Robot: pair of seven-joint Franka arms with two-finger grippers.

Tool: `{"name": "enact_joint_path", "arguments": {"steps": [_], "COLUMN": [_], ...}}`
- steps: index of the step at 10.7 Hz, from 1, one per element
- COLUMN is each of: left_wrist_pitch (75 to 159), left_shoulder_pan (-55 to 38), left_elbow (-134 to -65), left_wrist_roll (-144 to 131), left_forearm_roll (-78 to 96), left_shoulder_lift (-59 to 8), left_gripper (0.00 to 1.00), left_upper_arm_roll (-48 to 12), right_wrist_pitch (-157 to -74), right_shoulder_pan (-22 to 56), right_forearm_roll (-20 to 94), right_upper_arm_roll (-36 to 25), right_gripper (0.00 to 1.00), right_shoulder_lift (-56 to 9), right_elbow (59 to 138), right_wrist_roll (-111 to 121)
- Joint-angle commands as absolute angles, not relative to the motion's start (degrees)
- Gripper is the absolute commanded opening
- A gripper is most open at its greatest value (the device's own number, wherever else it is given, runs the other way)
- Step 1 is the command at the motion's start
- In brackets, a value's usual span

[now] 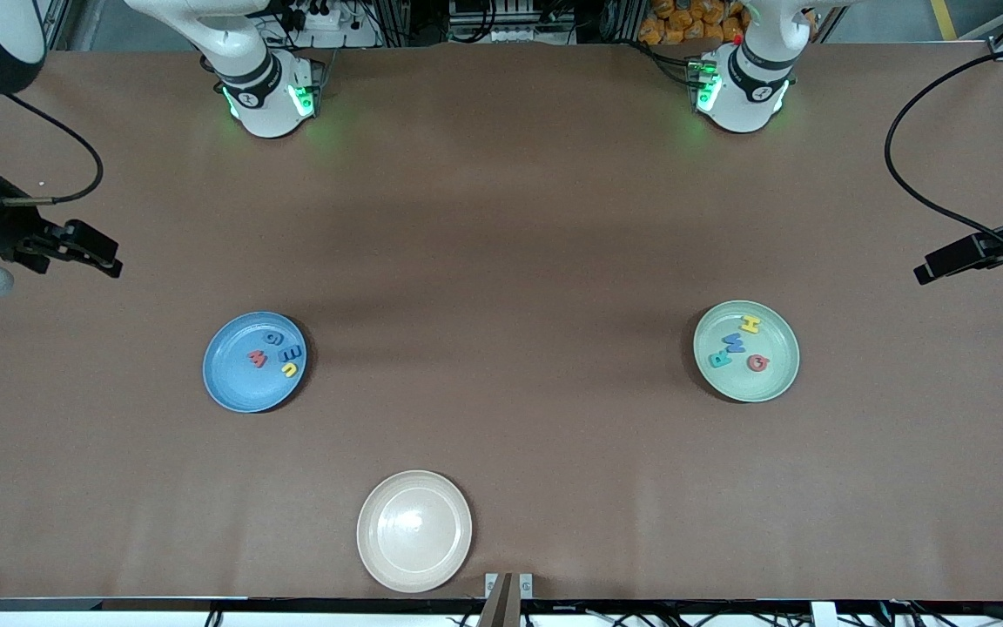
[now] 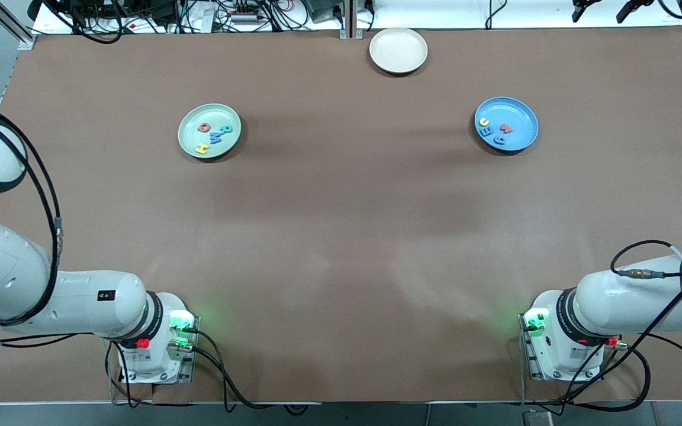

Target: Sort upper and lower case letters into plates

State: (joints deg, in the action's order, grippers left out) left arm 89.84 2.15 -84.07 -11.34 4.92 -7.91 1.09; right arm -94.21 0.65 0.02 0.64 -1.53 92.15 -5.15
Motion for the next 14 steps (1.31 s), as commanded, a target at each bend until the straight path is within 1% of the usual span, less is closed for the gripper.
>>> {"name": "enact_joint_path", "arguments": {"steps": [1,9,12,14], "left_wrist_pitch": [89.7,91.1,91.0,91.0], "left_shoulder_pan": [2.4,2.1,1.8,1.9], "left_elbow": [-83.7,-83.4,-83.4,-83.5], "left_wrist_roll": [-11.1,-10.3,-11.1,-10.4], "left_forearm_roll": [6.3,6.2,6.0,5.2], "left_shoulder_lift": [-8.0,-7.5,-5.8,-5.1], "left_gripper": [1.0,1.0,1.0,1.0], "left_upper_arm_roll": [1.2,1.1,-1.5,-1.5], "right_wrist_pitch": [-91.0,-86.4,-85.8,-86.1], "right_shoulder_pan": [0.6,1.7,2.5,4.1], "right_forearm_roll": [3.8,3.9,3.2,3.2], "right_upper_arm_roll": [1.0,0.5,0.4,-2.1], "right_gripper": [1.0,1.0,1.0,1.0], "right_shoulder_lift": [-1.6,-1.7,-1.6,-1.2], "right_elbow": [88.3,87.7,86.8,86.7], "right_wrist_roll": [-4.4,-3.2,-3.0,-3.0]}}
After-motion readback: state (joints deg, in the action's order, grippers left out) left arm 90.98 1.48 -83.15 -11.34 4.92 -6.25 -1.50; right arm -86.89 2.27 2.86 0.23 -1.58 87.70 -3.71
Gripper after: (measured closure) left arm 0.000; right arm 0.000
